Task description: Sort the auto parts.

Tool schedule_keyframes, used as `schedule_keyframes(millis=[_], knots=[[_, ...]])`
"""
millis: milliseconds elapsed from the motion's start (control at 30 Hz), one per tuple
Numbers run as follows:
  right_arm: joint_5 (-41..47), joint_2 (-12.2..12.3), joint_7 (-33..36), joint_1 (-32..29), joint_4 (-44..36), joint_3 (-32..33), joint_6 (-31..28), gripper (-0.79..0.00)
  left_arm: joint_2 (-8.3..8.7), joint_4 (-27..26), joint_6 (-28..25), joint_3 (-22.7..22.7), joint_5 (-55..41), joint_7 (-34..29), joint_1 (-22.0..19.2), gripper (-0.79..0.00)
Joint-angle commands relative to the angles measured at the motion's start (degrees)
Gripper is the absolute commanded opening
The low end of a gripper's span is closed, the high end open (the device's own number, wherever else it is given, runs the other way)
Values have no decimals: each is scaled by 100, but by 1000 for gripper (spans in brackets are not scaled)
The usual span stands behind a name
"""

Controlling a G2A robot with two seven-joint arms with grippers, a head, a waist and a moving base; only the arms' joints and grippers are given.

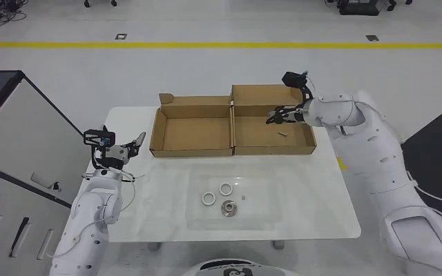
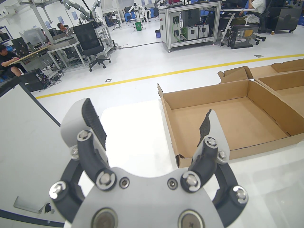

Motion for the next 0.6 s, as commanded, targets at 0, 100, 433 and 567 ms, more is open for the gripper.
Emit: schedule_keyframes(millis=[0,100,433,567], knots=[[-130,-57,-51,162,387,-237,-37,-785,0,0,0,0,0,0,0,0],[-253,-133,-152,322,795,-483,-70,-785,0,0,0,0,0,0,0,0],[-599,-422,-679,707,2102,-1153,-48,-785,0,0,0,0,0,0,0,0],[-569,-541,-751,796,2519,-1344,-76,-785,0,0,0,0,0,0,0,0]])
